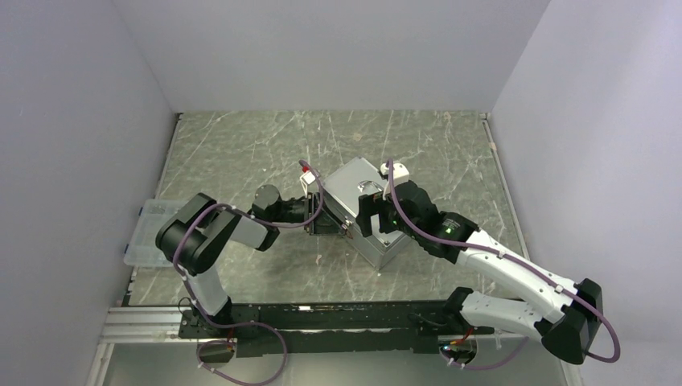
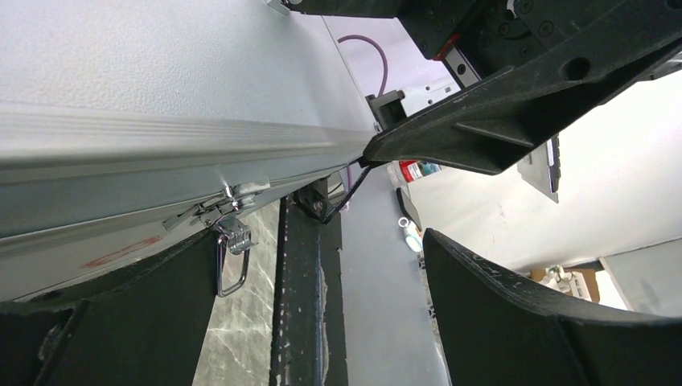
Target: Organize the medicine kit
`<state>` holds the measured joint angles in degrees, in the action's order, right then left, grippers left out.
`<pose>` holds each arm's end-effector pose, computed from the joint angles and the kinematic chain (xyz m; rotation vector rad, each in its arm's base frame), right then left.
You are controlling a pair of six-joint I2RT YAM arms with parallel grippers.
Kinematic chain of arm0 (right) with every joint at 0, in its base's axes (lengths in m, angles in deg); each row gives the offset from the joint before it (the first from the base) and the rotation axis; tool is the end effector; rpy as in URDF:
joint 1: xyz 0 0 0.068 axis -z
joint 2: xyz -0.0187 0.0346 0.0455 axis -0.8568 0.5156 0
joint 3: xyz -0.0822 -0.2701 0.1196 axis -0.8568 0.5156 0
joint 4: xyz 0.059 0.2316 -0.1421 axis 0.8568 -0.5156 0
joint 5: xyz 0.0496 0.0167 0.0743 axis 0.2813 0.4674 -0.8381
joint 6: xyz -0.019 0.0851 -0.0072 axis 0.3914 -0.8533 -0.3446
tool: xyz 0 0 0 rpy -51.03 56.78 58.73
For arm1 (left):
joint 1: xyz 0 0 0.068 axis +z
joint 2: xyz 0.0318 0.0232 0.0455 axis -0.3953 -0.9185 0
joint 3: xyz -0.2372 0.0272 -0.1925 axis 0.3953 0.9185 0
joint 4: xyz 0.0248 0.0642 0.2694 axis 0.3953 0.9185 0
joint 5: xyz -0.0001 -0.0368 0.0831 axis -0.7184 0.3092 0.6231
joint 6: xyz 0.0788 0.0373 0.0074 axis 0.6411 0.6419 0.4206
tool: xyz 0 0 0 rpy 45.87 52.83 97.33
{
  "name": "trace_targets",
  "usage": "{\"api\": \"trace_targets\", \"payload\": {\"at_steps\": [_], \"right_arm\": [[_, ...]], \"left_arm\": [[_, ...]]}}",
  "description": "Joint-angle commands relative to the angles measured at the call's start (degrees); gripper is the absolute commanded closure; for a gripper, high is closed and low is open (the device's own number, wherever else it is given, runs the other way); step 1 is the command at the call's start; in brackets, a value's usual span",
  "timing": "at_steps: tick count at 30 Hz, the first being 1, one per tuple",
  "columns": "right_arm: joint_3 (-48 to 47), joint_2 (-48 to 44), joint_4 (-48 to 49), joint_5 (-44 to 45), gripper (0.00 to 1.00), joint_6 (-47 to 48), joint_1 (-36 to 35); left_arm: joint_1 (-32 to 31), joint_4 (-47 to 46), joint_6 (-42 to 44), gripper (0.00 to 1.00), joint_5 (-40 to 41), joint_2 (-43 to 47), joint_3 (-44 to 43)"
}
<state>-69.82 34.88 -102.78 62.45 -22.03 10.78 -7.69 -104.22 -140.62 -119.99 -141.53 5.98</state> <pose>0.1823 0.1804 0.2973 -0.3877 2.1691 0.4769 0.2517 -0.2313 0.1962 0.5905 1.8423 -2.0042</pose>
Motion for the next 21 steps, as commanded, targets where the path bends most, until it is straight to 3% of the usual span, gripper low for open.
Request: {"api": "trace_targets", "payload": {"at_steps": [1,15,21], "right_arm": [[3.2,2.2,-7.0,-6.3,0.00,-0.8,-0.6],[4.9,3.4,-5.5,-7.1,0.00,0.1,-0.6],[4.8,3.7,-5.4,-7.0,0.00,0.4,-0.6]], "left_arm": [[-2.2,-9.0,1.0,0.06,-0.6,7.9,-1.2],[-2.9,-7.8,-6.0,0.06,-0.6,6.4,-0.6],[-4.2,7.4,-2.0,0.05,-0.1,10.7,-1.3]]}}
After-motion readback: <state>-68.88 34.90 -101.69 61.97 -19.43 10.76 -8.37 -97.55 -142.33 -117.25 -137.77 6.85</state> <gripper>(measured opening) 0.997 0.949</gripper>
